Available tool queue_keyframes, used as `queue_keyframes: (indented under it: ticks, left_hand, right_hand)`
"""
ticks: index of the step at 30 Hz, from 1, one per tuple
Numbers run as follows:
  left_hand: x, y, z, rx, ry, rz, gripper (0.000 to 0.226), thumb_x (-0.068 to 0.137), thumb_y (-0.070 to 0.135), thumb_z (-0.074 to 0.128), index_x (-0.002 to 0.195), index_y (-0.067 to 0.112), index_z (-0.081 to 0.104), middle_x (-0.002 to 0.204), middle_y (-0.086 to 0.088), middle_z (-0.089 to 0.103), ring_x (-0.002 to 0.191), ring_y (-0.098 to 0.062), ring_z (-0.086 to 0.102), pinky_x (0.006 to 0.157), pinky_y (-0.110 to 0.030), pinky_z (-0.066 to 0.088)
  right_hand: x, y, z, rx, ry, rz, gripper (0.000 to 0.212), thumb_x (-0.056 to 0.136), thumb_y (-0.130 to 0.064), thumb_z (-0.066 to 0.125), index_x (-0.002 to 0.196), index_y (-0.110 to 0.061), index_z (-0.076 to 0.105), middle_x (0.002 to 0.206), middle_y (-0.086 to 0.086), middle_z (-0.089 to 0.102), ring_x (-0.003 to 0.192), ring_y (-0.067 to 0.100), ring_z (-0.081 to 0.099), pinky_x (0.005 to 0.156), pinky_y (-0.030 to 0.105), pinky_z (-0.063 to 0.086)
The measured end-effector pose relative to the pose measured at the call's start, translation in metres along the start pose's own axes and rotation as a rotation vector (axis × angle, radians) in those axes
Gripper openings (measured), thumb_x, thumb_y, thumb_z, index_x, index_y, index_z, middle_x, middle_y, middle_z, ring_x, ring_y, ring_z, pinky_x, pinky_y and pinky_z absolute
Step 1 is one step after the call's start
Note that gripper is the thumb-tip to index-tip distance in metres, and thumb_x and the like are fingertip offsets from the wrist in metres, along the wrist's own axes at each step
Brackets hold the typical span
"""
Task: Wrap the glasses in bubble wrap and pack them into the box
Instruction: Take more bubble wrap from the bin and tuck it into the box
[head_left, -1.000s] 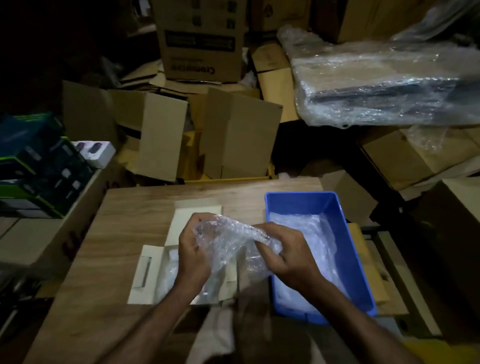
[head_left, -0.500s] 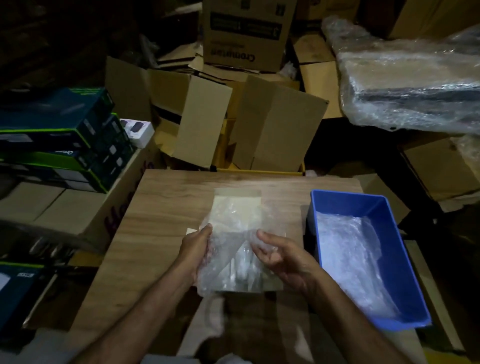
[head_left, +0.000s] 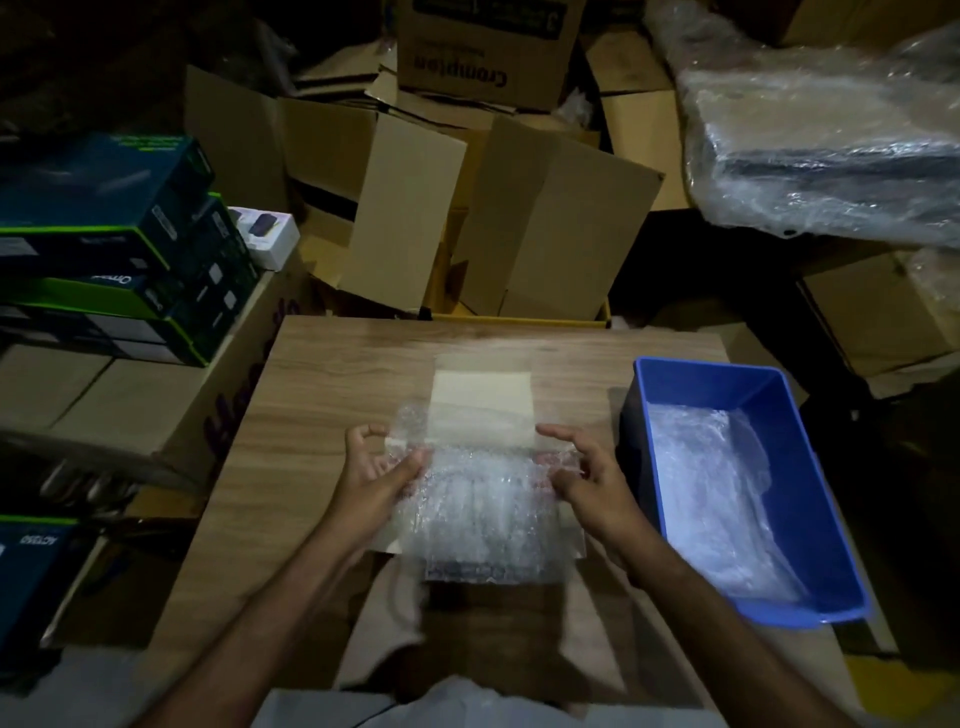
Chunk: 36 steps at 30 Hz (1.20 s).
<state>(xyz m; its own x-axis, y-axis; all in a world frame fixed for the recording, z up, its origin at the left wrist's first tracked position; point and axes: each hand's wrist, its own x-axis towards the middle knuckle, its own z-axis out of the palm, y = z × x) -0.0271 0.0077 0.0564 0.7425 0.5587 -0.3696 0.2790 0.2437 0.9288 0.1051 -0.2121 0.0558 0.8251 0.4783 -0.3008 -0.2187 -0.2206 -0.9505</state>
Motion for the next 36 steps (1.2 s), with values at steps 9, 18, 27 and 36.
queue_keyframes:
  ticks: [9, 18, 27, 36]
  left_hand:
    - [0.002, 0.011, -0.022, 0.412, -0.261, 0.065, 0.066, 0.068, 0.008, 0.092, 0.128, 0.023, 0.069, 0.111, 0.01, 0.072, 0.097, -0.009, 0.068, 0.087, -0.019, 0.056]
    - [-0.003, 0.028, -0.026, 0.54, -0.26, 0.246, 0.011, 0.095, 0.03, 0.069, 0.103, 0.024, 0.074, 0.132, 0.007, 0.063, 0.125, -0.008, 0.057, 0.1, -0.032, 0.05]
    - [-0.008, 0.01, -0.01, 0.095, -0.105, 0.059, 0.024, 0.098, 0.017, 0.063, 0.12, 0.006, 0.066, 0.109, -0.011, 0.075, 0.1, -0.025, 0.07, 0.085, -0.033, 0.055]
    - [-0.02, 0.006, -0.027, 0.16, -0.258, -0.063, 0.046, 0.082, 0.029, 0.084, 0.121, 0.017, 0.064, 0.111, 0.004, 0.076, 0.101, -0.01, 0.073, 0.085, -0.032, 0.06]
  right_hand:
    - [0.003, 0.0, -0.005, -0.396, -0.11, -0.073, 0.07, 0.069, -0.015, 0.093, 0.133, -0.02, 0.065, 0.127, -0.009, 0.066, 0.111, 0.006, 0.065, 0.095, 0.025, 0.057]
    - [0.008, -0.026, -0.032, -0.586, -0.253, -0.154, 0.011, 0.085, -0.035, 0.081, 0.088, -0.028, 0.072, 0.122, -0.003, 0.052, 0.115, 0.006, 0.05, 0.096, 0.026, 0.047]
    - [0.002, -0.008, -0.034, 0.032, -0.287, 0.122, 0.052, 0.074, -0.022, 0.089, 0.114, 0.001, 0.065, 0.109, 0.021, 0.074, 0.102, 0.04, 0.071, 0.092, 0.053, 0.058]
    - [-0.008, -0.004, -0.026, 0.31, -0.323, 0.265, 0.041, 0.091, -0.006, 0.071, 0.129, 0.006, 0.059, 0.126, 0.028, 0.066, 0.109, 0.037, 0.067, 0.086, 0.042, 0.06]
